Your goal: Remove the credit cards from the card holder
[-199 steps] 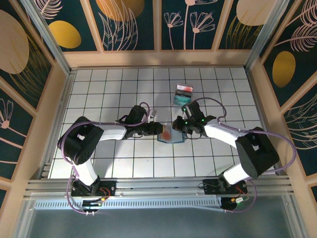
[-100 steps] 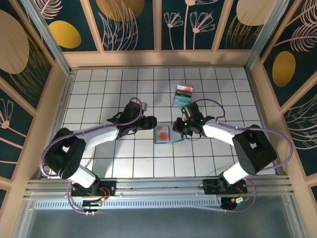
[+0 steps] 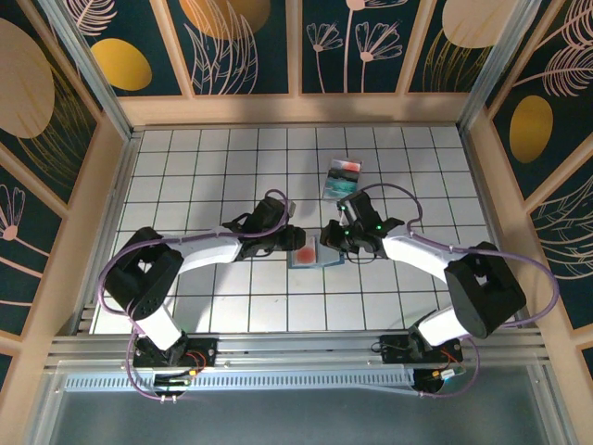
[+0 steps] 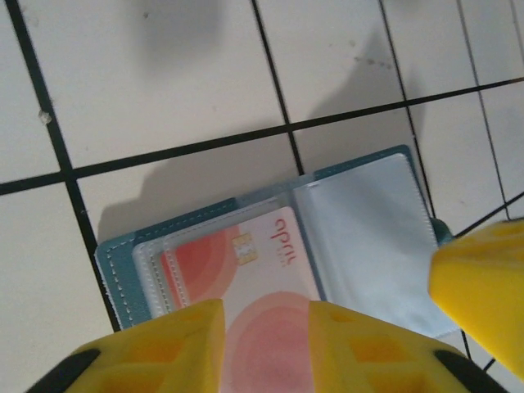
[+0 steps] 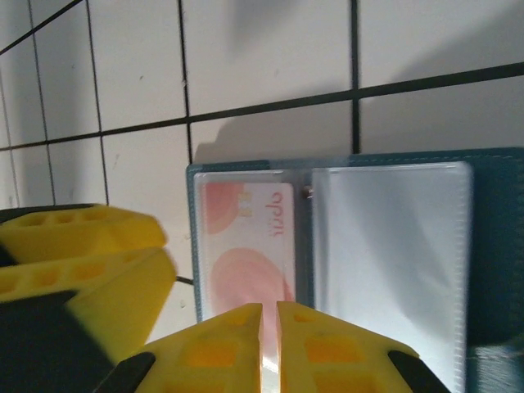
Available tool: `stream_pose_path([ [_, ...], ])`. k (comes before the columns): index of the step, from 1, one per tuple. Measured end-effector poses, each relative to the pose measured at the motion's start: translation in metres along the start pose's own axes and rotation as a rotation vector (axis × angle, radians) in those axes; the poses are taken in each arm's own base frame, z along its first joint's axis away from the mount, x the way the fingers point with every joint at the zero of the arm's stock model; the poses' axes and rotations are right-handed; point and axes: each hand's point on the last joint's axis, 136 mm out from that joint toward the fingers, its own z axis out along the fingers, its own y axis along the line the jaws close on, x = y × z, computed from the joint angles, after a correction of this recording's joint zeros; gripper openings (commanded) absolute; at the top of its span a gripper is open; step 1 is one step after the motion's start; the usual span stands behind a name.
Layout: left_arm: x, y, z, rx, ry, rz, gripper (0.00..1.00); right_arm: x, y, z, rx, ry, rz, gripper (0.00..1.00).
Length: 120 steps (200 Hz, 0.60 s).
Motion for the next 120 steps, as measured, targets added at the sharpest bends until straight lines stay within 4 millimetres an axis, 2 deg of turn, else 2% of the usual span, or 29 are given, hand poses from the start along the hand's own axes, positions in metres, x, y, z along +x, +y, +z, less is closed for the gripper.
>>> stream_pose_path([
  [18, 0.008, 0.007, 0.003, -0.015, 0.018, -0.005, 0.23, 0.001, 0.003, 0.006, -0.02, 0.012, 0.0, 0.14],
  [57, 0.024, 0.022, 0.012, -0.048, 0.061, -0.016, 0.15, 0.008, -0.006, 0.023, -0.011, 0.057, 0.023, 0.21],
  [120, 0.022, 0.022, 0.015, -0.036, 0.044, -0.012, 0.09, 0.011, -0.006, 0.031, -0.028, 0.081, 0.035, 0.27],
])
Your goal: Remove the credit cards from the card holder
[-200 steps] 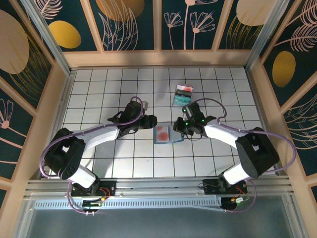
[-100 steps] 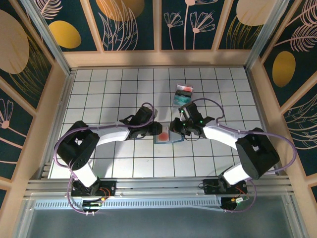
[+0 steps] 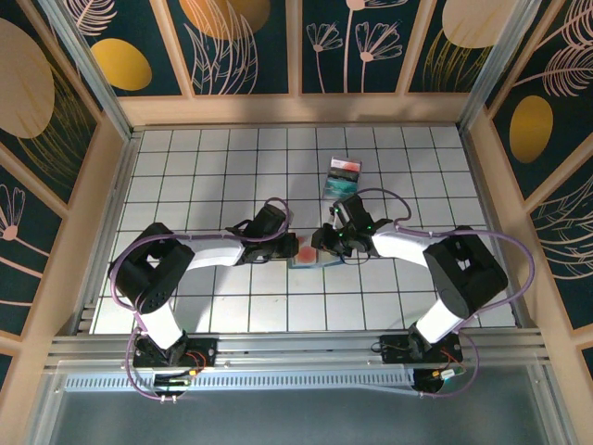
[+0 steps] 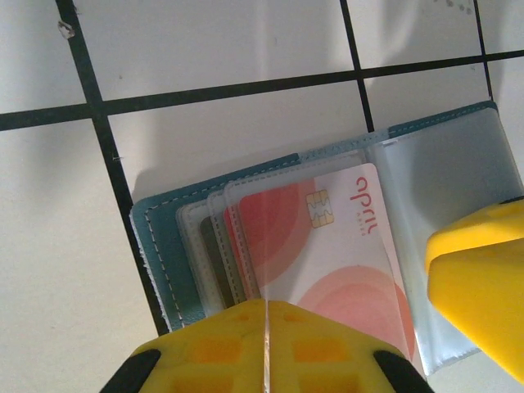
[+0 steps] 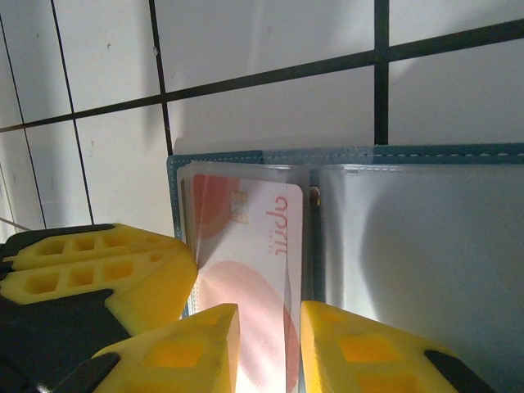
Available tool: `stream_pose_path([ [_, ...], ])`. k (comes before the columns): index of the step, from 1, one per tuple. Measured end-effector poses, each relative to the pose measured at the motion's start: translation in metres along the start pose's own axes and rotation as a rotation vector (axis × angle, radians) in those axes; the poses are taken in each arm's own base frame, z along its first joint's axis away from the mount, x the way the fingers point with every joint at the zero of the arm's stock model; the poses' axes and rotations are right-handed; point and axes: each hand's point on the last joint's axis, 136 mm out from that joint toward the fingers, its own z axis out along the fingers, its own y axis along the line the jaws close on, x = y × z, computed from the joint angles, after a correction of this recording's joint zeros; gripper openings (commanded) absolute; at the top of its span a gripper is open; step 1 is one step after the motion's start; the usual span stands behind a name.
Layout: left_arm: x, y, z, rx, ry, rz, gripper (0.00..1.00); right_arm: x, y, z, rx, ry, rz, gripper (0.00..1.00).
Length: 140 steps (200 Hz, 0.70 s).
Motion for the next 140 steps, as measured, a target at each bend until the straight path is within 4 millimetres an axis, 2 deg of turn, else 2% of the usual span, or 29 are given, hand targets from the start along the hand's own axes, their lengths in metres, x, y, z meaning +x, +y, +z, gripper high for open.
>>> stream_pose_path([
  [66, -0.0003, -0.0002, 0.0, 0.001, -0.001, 0.003, 0.09, 0.0013, -0.0008, 0.0048, -0.016, 0.008, 0.007, 0.29],
  [111, -0.0018, 0.0032, -0.0004, -0.018, -0.013, 0.005, 0.17, 0.0003, -0.0035, 0.0049, -0.009, 0.002, 0.014, 0.29],
  [140, -0.0016, 0.0051, -0.002, -0.027, -0.018, 0.007, 0.17, 0.0031, -0.0064, 0.0082, -0.01, 0.011, 0.03, 0.29],
])
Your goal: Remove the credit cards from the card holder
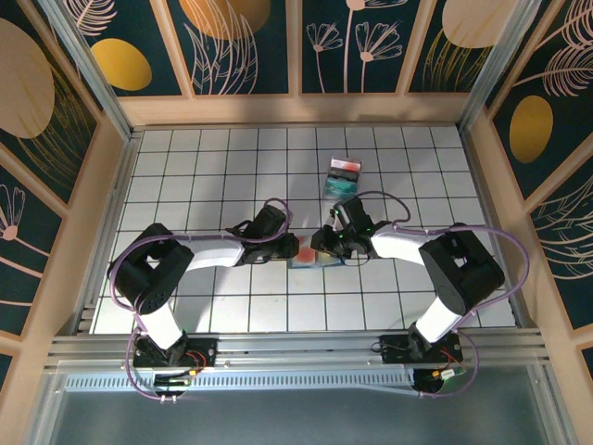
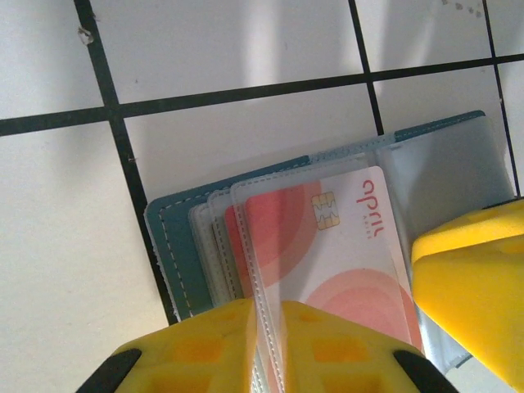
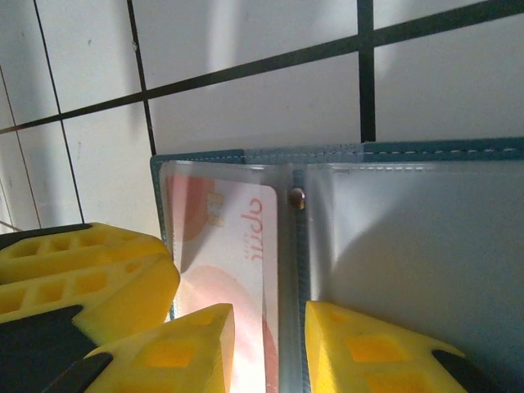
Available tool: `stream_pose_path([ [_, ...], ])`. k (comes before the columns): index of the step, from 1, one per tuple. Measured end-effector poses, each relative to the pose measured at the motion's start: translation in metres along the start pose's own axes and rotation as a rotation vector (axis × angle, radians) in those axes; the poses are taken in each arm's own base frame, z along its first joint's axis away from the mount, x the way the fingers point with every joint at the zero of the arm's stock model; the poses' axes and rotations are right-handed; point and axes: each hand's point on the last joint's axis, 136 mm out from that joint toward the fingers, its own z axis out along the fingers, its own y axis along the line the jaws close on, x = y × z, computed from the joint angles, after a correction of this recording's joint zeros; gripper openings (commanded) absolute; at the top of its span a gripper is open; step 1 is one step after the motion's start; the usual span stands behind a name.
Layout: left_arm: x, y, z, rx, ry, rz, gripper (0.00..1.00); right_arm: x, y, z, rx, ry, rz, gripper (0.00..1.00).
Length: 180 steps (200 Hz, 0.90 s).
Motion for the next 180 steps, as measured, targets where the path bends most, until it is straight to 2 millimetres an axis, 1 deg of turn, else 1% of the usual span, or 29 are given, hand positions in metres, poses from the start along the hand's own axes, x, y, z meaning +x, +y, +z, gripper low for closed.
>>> stream_pose_path([
  [25, -0.001, 0.002, 0.0, -0.012, -0.006, 0.0, 0.11, 0.0, 0.002, 0.004, -0.02, 0.006, 0.001, 0.26],
  [48, -0.001, 0.002, 0.0, -0.012, -0.006, -0.001, 0.09, -0.001, 0.008, 0.004, -0.052, 0.004, 0.0, 0.22],
  [77, -0.001, 0.003, 0.0, -0.014, -0.008, 0.0, 0.07, -0.001, 0.011, 0.004, -0.072, 0.005, 0.006, 0.21],
  [107, -0.001, 0.003, 0.0, -0.014, -0.008, 0.0, 0.06, -0.001, 0.013, 0.001, -0.095, -0.001, 0.004, 0.18],
  [145, -0.001, 0.003, 0.0, -0.015, -0.007, 0.0, 0.07, 0.0, 0.017, -0.004, -0.167, -0.01, 0.014, 0.17],
  [180, -0.001, 0.003, 0.0, -0.014, -0.007, -0.001, 0.09, 0.004, 0.02, -0.005, -0.213, -0.003, 0.023, 0.21],
])
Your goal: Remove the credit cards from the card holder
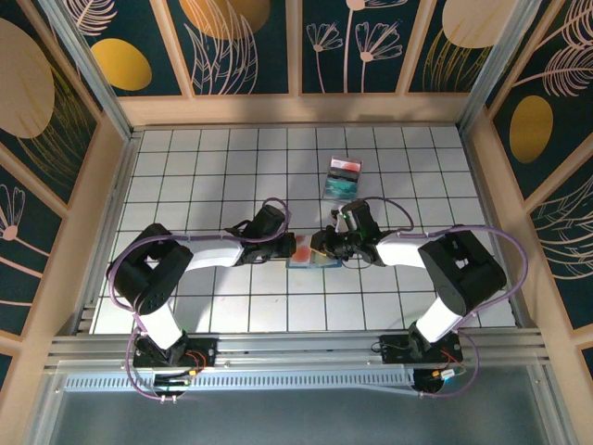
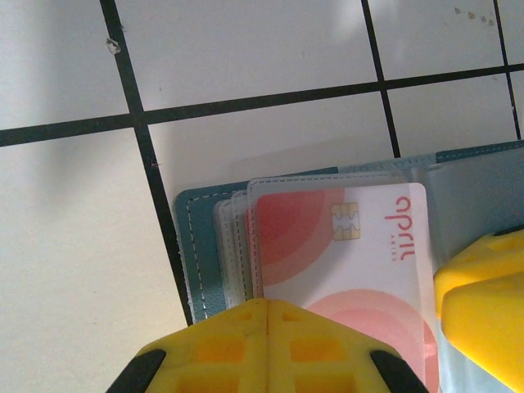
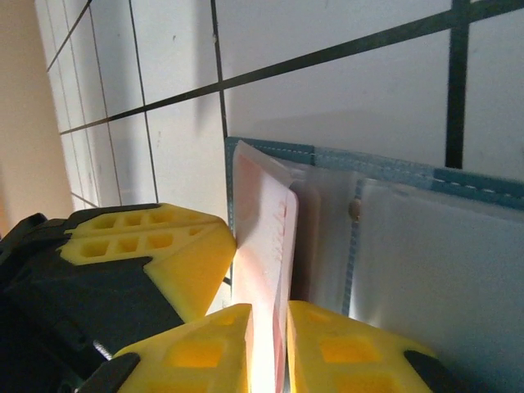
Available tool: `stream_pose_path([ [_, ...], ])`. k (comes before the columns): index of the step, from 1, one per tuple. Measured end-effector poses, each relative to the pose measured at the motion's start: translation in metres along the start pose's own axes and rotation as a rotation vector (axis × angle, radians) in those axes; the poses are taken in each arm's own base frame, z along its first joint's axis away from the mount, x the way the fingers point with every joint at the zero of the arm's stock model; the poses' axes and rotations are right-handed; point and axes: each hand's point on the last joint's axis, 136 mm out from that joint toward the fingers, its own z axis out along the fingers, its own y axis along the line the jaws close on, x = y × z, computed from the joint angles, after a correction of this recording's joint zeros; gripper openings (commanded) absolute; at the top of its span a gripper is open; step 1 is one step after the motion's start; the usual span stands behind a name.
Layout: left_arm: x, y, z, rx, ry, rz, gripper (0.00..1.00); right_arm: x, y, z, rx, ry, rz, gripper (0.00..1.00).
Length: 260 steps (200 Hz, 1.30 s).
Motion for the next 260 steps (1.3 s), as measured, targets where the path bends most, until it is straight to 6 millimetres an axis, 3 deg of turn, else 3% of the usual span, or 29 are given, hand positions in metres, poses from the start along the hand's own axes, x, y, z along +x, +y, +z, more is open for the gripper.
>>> stream_pose_path([
  [35, -0.001, 0.001, 0.0, -0.002, -0.002, -0.003, 0.09, -0.002, 0.007, 0.001, -0.037, -0.007, -0.003, 0.24],
  [76, -0.002, 0.003, -0.001, -0.006, -0.003, -0.011, 0.09, -0.002, 0.001, 0.007, -0.032, -0.002, 0.016, 0.27],
  [136, -0.002, 0.006, -0.003, -0.016, -0.009, -0.029, 0.1, -0.003, -0.004, 0.015, -0.04, 0.002, 0.047, 0.23],
  [260, -0.004, 0.009, -0.003, -0.03, -0.019, -0.049, 0.07, -0.006, 0.016, 0.009, -0.139, -0.025, 0.02, 0.19],
])
